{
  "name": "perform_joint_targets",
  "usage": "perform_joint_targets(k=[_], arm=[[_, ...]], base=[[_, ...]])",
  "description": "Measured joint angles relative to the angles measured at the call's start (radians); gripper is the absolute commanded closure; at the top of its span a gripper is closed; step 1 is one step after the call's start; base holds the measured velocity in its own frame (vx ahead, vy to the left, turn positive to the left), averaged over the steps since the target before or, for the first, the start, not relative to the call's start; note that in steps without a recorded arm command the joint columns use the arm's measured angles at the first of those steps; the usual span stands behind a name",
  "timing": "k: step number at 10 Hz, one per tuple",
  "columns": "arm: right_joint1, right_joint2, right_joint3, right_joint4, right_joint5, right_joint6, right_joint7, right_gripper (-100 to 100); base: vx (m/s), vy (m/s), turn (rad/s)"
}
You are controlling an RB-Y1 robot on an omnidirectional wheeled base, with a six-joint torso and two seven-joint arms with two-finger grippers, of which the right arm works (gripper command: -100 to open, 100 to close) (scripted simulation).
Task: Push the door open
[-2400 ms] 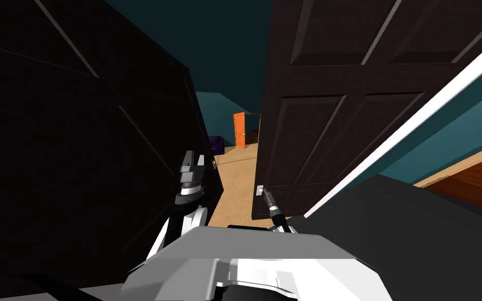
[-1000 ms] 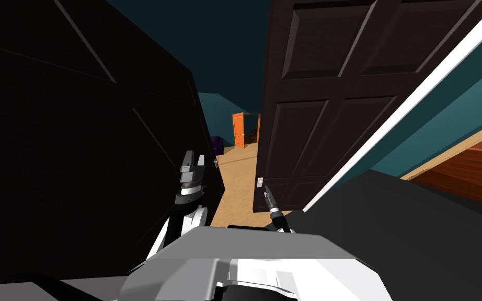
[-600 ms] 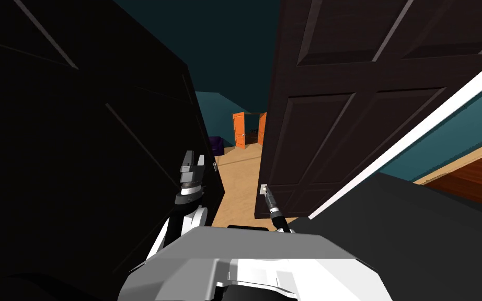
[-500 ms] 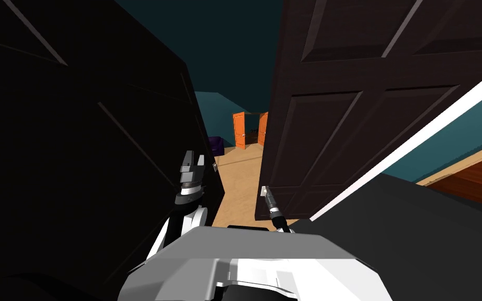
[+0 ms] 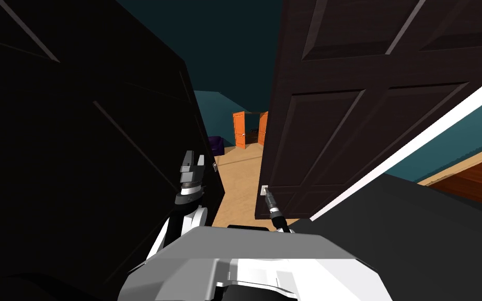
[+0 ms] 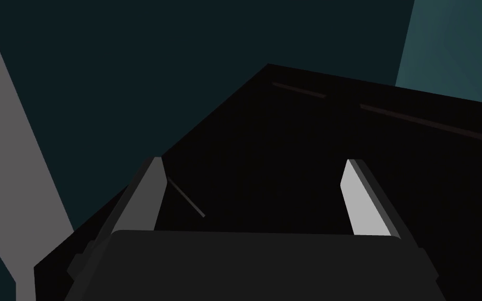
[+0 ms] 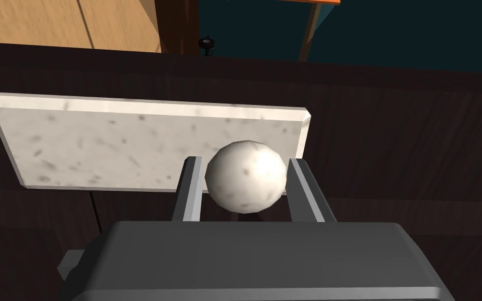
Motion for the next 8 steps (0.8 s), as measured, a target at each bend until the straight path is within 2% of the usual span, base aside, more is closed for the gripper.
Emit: perform_joint_targets(k=[2,4,5,8], arm=[[0.001,0.000,0.000,0.001,0.000,0.001,0.000,100],[0.004,0.001,0.007,0.016,-0.009,0.000,0.011,100],[0.012,-0.003,0.010,0.001,-0.014,0.006,0.015,100],[-0.007,-0.007,0.012,0.013,-0.040,0.002,0.038,100]], base=[[0.056,0.003,-0.034],[0.178,0.039,-0.065],[0.177,0.041,-0.090],[0.202,0.030,-0.108]])
